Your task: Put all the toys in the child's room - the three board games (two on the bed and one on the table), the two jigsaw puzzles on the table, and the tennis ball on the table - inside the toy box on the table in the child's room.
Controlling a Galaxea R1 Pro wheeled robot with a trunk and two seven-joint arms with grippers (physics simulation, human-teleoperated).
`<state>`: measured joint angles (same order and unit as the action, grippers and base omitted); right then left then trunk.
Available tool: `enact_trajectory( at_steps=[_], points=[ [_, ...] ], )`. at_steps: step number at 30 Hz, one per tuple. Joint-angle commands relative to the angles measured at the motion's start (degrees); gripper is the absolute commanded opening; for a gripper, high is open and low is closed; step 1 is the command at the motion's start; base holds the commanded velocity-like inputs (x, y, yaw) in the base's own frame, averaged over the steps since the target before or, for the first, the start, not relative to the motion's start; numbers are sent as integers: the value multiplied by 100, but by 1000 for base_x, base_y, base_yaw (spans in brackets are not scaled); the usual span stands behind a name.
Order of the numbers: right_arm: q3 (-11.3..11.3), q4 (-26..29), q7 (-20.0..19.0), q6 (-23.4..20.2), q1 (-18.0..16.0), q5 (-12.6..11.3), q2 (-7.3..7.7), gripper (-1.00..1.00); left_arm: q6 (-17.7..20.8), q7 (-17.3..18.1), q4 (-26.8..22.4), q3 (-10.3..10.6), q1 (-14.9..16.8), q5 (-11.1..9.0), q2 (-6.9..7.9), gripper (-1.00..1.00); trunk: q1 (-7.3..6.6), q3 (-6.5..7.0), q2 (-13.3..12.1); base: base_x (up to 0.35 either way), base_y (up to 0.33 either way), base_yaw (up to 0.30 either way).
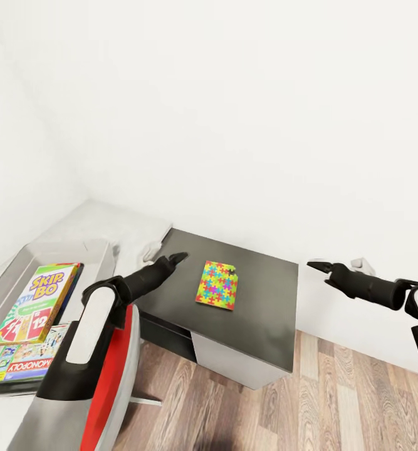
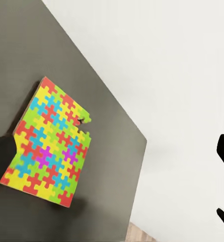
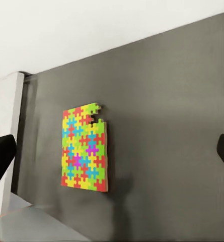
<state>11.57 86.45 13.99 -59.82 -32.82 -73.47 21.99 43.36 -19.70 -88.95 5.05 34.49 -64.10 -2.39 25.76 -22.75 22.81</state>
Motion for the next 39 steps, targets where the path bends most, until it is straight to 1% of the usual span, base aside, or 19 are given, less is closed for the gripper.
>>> enact_trajectory(
  at_steps=[1,3,4,6,7,8,9,11,19,25,30,32,33,35,36,37,38,39],
  points=[
    [2,1,60,-18,-5,-67,1,100,12,-63,-4,0,7,-62,-2,100,3,-10,11,0,0,-4],
    [-16,-109,86,-18,1,-65,3,100,26,-333,149,122,118,-64,-2,100,3,-9,11,0,0,-3],
    [-16,-109,86,-18,1,-65,3,100,26,-333,149,122,118,-64,-2,100,3,-9,11,0,0,-3],
    [-28,-197,102,-18,9,-64,4,100,34,-518,289,254,207,-62,-1,100,3,-9,11,0,0,-2],
    [-28,-197,102,-18,9,-64,4,100,34,-518,289,254,207,-62,-1,100,3,-9,11,0,0,-2],
    [-36,-267,112,-18,13,-63,4,100,37,-630,391,353,283,-61,0,100,3,-9,11,0,0,-1],
    [-36,-267,112,-18,13,-63,4,100,37,-630,391,353,283,-61,0,100,3,-9,11,0,0,-1],
    [-39,-312,119,-18,16,-63,-10,100,38,-697,466,422,337,-60,-1,100,3,-9,11,0,0,0],
    [-55,-292,155,-18,20,-62,-30,100,46,-761,613,515,419,-64,-12,100,3,-9,11,0,0,0],
    [-61,-272,178,-18,23,-62,-38,100,48,-775,654,540,445,-64,-14,100,3,-9,11,0,0,0],
    [-57,-254,187,-18,23,-62,-42,100,49,-782,694,552,512,-22,6,100,3,-10,11,0,0,0],
    [-56,-247,189,-18,22,-62,-40,100,47,-785,726,554,547,99,24,100,3,-13,11,0,0,0],
    [-56,-247,189,-18,22,-62,-40,100,47,-785,726,554,547,99,24,100,3,-15,11,0,0,0],
    [-57,-242,190,-18,22,-62,-39,100,45,-777,802,554,577,323,39,100,3,-23,11,0,0,0],
    [-57,-242,190,-18,22,-62,-39,100,45,-777,802,554,577,323,39,100,3,-28,11,0,0,0],
    [-57,-241,191,-18,22,-62,-39,100,44,-760,861,553,589,450,44,100,3,-34,11,0,0,0],
    [-57,-241,191,-18,22,-62,-39,100,44,-760,861,553,589,450,44,100,3,-39,11,0,0,0],
    [-58,-239,191,-18,22,-62,-38,100,43,-731,933,552,601,575,46,100,3,-46,11,0,0,0]
  ],
)
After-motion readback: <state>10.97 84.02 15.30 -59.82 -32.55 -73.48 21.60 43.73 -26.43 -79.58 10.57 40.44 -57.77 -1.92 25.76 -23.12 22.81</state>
